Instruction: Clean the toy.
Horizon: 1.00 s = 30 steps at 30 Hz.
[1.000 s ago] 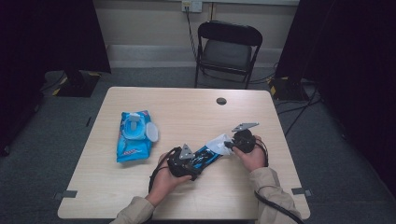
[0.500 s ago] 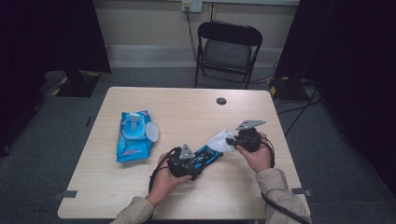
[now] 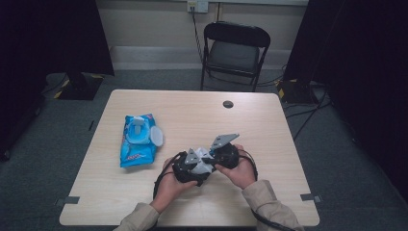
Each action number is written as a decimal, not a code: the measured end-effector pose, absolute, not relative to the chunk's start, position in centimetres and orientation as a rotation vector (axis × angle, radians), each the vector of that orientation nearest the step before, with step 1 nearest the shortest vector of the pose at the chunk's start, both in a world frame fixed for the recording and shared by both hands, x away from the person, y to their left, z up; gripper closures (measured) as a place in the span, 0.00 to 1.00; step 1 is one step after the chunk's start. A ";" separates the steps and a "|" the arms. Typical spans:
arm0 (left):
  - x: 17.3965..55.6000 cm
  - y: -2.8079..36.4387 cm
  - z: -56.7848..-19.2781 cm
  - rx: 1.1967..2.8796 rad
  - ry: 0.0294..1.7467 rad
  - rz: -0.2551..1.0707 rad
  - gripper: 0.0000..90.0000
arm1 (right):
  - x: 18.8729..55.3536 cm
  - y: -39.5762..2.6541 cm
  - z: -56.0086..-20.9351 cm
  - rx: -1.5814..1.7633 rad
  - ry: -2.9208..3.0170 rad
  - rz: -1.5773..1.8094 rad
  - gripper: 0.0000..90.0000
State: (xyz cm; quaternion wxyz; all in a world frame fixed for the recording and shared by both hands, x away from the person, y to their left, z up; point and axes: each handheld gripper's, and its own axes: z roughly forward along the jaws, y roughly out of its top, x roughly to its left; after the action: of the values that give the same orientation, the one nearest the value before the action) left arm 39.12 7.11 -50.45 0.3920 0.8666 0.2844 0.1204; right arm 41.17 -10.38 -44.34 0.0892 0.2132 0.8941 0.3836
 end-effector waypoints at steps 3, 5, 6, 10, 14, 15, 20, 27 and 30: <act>39.1 7.1 -50.5 2.197 0.725 0.306 0.27 | 41.1 -9.1 -45.3 0.631 2.694 1.139 0.90; 39.1 7.1 -50.5 2.199 0.722 0.306 0.27 | 41.1 -8.5 -45.8 0.635 2.706 1.114 0.90; 39.1 7.1 -50.5 2.198 0.723 0.306 0.27 | 41.2 -8.4 -46.1 0.646 2.699 1.142 0.90; 39.1 7.1 -50.4 2.200 0.725 0.303 0.27 | 41.6 -8.6 -46.4 0.677 2.681 1.156 0.90; 39.1 7.1 -50.4 2.201 0.725 0.303 0.27 | 42.0 -9.0 -46.4 0.699 2.659 1.134 0.90; 39.1 7.1 -50.4 2.200 0.724 0.304 0.27 | 42.1 -9.1 -46.4 0.709 2.649 1.124 0.90; 39.1 7.1 -50.5 2.199 0.722 0.306 0.27 | 42.8 -9.7 -46.5 0.764 2.624 1.117 0.91; 39.1 7.1 -50.5 2.198 0.725 0.303 0.27 | 43.4 -10.0 -46.4 0.788 2.608 1.097 0.91; 39.1 7.1 -50.5 2.199 0.727 0.303 0.27 | 43.5 -10.2 -46.4 0.802 2.602 1.102 0.91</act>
State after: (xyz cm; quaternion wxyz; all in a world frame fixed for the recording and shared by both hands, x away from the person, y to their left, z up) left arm 39.08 7.10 -50.45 0.3921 0.8661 0.2862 0.1191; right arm 43.52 -10.24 -46.37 0.1017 0.2716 0.8812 0.3733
